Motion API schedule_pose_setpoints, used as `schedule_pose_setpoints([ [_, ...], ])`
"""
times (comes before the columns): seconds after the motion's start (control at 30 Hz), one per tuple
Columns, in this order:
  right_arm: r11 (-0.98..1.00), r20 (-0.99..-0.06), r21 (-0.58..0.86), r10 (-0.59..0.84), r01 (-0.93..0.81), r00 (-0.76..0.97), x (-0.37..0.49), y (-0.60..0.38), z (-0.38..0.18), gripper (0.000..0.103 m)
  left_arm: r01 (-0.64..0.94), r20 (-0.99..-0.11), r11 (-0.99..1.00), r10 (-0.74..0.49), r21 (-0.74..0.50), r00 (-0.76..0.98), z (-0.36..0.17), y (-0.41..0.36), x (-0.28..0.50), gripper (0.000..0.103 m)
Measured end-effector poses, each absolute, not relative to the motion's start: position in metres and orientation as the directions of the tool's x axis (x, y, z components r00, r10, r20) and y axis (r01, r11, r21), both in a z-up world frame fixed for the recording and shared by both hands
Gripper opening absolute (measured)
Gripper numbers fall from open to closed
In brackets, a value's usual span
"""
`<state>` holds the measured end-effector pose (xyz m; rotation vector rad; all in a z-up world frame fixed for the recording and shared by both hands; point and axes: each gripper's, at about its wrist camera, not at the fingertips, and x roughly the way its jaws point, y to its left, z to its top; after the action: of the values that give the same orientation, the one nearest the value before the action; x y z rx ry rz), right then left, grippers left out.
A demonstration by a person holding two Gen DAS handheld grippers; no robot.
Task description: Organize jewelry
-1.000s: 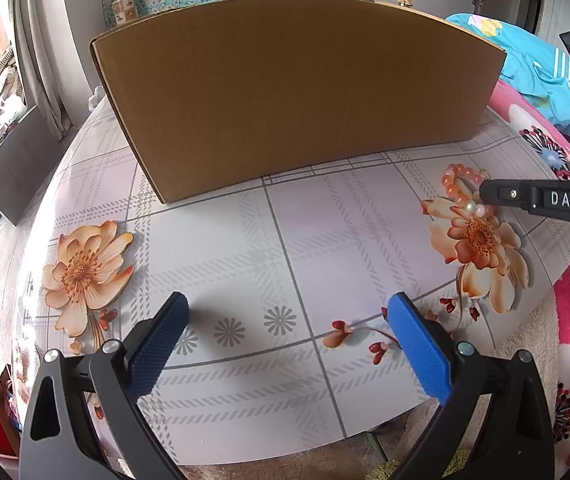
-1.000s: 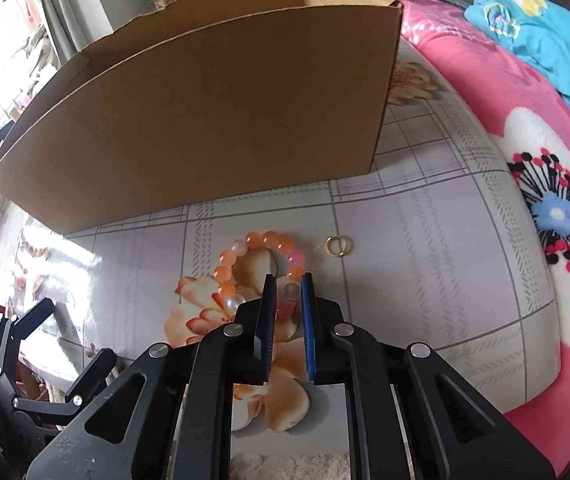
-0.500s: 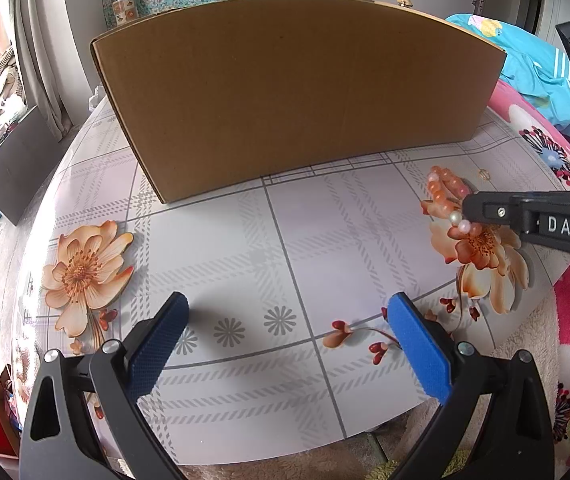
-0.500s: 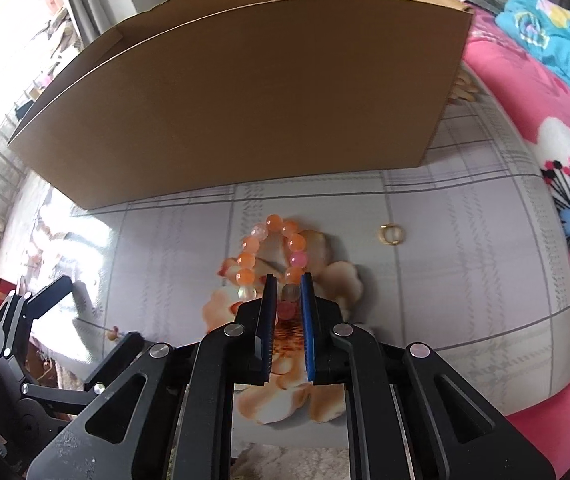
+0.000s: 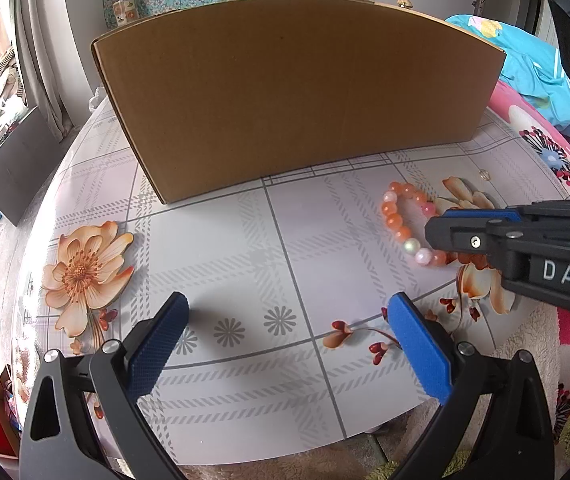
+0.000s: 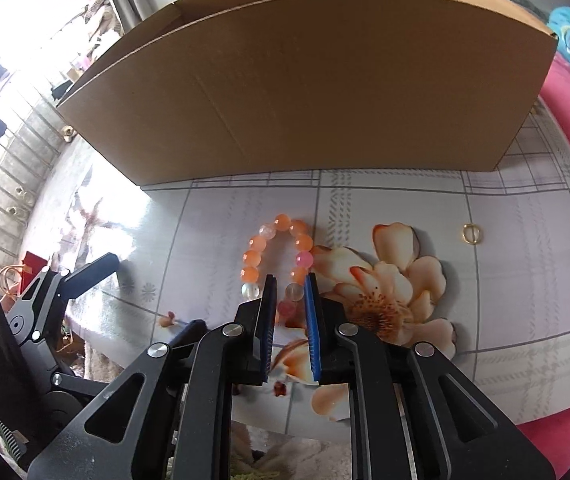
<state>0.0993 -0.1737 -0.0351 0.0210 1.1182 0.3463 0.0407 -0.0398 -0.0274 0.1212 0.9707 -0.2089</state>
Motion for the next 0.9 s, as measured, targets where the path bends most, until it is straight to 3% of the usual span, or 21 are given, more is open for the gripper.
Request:
schedule_pose_setpoints([
  [0.07,0.946,-0.871,0.195,0.288,-0.26,0.397,0.096,-0.172,-0.033,0.027,0.23,-0.829,0.973,-0.122,0.009,0.546,-0.027,-0.04,0.041,0.098],
  [0.2,0.949,-0.857,0.193,0.287,-0.25,0.428,0.094,-0.183,-0.022,0.037,0.23,-0.829,0.973,-0.122,0.009,0.547,-0.027,-0.04,0.041,0.098],
  [0.47,0.973,-0.827,0.152,0.222,-0.175,0.517,0.082,-0.24,0.001,0.038,0.23,-0.828,0.973,-0.122,0.009,0.547,-0.028,-0.04,0.04,0.098],
  [0.73,0.987,-0.813,0.057,0.132,-0.148,0.567,0.098,-0.259,-0.011,0.037,0.229,-0.825,0.973,-0.122,0.009,0.551,-0.026,-0.039,0.041,0.098],
  [0.9,0.983,-0.808,-0.01,0.099,-0.181,0.581,0.106,-0.249,-0.021,0.03,0.232,-0.824,0.973,-0.124,0.009,0.553,-0.026,-0.04,0.04,0.098],
])
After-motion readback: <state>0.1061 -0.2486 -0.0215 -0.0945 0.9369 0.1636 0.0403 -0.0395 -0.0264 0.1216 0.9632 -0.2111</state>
